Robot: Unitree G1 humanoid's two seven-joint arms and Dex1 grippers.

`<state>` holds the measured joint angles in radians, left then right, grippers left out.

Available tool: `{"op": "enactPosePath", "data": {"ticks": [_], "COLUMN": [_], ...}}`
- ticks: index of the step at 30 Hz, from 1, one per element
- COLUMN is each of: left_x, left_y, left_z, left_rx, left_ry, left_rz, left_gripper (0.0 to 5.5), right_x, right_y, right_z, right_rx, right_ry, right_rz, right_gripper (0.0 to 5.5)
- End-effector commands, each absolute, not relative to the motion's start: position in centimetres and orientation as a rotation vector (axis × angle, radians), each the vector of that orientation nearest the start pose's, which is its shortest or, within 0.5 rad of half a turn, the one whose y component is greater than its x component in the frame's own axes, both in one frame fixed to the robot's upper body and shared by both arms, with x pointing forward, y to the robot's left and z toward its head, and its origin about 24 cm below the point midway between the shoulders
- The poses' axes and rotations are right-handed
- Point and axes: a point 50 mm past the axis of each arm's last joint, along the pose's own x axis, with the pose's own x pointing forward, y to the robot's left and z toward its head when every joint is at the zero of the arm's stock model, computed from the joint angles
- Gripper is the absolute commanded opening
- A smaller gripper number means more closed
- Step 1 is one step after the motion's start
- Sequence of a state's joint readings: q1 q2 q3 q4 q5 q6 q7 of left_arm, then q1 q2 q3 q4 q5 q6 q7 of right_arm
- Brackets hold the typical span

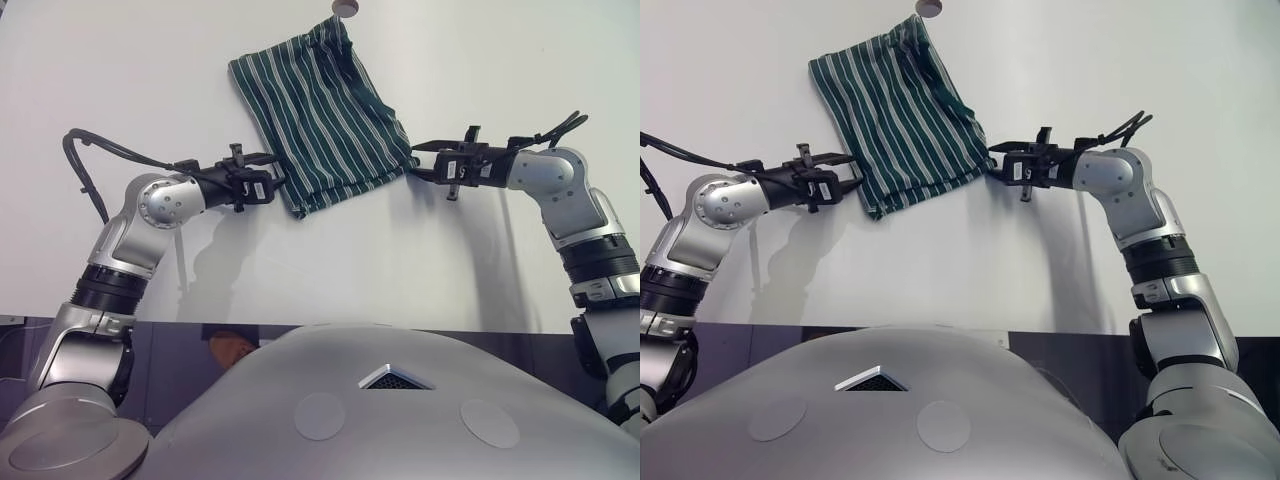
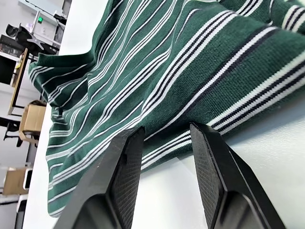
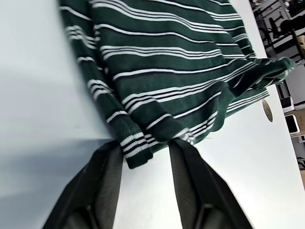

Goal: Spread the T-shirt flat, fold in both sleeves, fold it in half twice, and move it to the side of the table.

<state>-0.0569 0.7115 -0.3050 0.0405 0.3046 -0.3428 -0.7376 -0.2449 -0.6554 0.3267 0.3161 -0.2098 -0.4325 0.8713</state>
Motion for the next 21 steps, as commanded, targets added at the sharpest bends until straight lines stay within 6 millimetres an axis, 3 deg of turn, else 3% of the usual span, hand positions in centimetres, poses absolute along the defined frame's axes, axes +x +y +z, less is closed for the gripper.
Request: {"op": "enactPosePath", "data": {"ticks": [1,9,11,14,21], "left_x": [22.1,23.5,22.9,20.5,20.0], "left_y": [18.8,20.4,21.3,21.7,17.9], "left_z": [3.5,6.9,7.1,6.3,4.2], "left_rx": [1.079,0.959,0.981,1.007,0.984], "left_ry": [0.147,0.143,0.19,0.28,0.2], "left_rz": [-1.178,-1.116,-1.153,-1.288,-1.292], "left_gripper": [1.75,1.78,1.78,1.78,1.78], "right_x": [25.9,25.5,25.2,24.7,24.9], "right_y": [-18.3,-17.9,-18.1,-18.4,-18.5], "right_z": [2.7,1.6,1.7,2.1,2.5], "right_rx": [-1.028,-1.052,-1.048,-1.017,-1.01], "right_ry": [0.171,0.175,0.181,0.194,0.21], "right_rz": [1.24,1.29,1.302,1.309,1.313], "right_gripper": [1.69,0.05,0.01,0.01,0.01]}}
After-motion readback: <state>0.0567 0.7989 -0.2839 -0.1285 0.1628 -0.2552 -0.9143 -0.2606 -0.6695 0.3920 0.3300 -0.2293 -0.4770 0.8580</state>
